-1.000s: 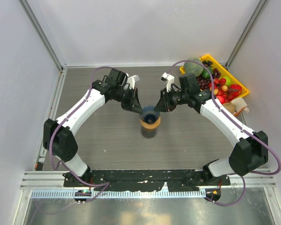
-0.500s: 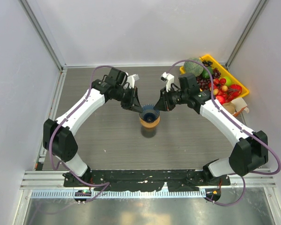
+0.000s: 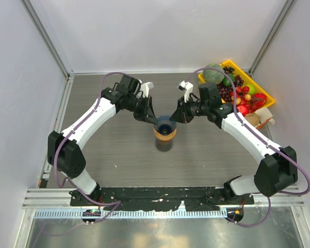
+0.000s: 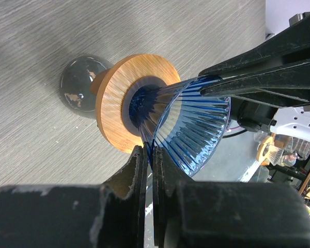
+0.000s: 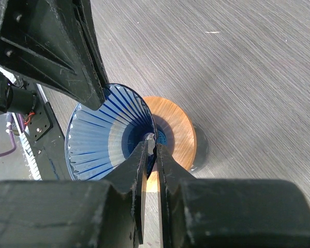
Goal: Place the coffee filter in the dripper
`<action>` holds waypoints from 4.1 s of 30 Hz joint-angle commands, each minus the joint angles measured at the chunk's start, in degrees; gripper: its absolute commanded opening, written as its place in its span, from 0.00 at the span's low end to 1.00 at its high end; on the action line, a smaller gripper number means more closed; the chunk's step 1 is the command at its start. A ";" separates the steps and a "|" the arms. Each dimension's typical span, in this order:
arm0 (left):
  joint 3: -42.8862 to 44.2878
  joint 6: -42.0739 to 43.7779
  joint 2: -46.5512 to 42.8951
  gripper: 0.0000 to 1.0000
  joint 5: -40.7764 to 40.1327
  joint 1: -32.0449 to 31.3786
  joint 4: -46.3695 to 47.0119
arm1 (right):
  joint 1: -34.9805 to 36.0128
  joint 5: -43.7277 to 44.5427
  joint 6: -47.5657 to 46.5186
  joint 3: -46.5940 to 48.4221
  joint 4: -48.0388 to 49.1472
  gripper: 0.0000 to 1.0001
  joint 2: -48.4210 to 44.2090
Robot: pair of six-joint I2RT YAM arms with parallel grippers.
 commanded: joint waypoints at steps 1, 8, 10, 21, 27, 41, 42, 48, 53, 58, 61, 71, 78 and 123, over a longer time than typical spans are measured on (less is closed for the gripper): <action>-0.54 2.86 0.29 0.00 -1.81 -0.41 0.87 | 0.32 1.35 -3.24 -3.16 -1.27 0.05 0.28; -1.07 3.30 1.17 0.00 -2.78 -0.94 0.87 | 0.41 1.61 -3.76 -4.57 -0.21 0.05 0.72; -0.89 3.48 1.43 0.00 -3.04 -0.94 0.78 | 0.32 1.52 -3.94 -4.83 -0.12 0.05 0.81; -1.60 4.71 2.58 0.00 -4.80 -1.55 0.95 | 0.41 1.87 -5.43 -7.55 1.54 0.05 0.54; -1.77 4.97 2.75 0.00 -5.50 -2.08 1.13 | 0.49 2.23 -6.57 -9.05 2.42 0.05 0.89; -4.23 6.02 3.63 0.00 -6.73 -2.43 1.74 | 0.32 2.93 -8.42 -11.07 4.00 0.05 1.07; -5.02 6.20 3.46 0.00 -6.99 -2.60 2.09 | 0.40 3.02 -8.51 -11.24 4.18 0.05 1.07; -6.96 6.90 3.28 0.00 -8.22 -2.61 3.24 | 0.41 3.46 -9.21 -12.56 5.06 0.05 1.34; -7.13 7.34 3.45 0.00 -9.54 -2.78 3.77 | 0.41 3.81 -9.30 -14.06 6.64 0.05 1.07; -6.52 7.87 3.54 0.01 -9.72 -2.78 3.24 | 0.49 3.46 -9.74 -13.36 5.77 0.05 1.42; -5.73 8.13 3.10 0.08 -9.54 -2.69 2.80 | 0.49 2.76 -9.92 -11.69 4.28 0.09 1.33; -3.01 9.18 1.78 0.20 -5.59 -2.34 0.69 | 1.02 1.96 -9.04 -6.94 -0.38 0.17 0.89; -0.11 9.36 2.40 0.25 -4.71 -1.55 -1.33 | 1.72 2.14 -8.16 -4.83 -1.97 0.32 1.16; -23.03 17.63 -32.22 0.99 6.73 16.11 18.70 | -8.55 9.60 -27.12 1.41 -32.81 0.93 -22.12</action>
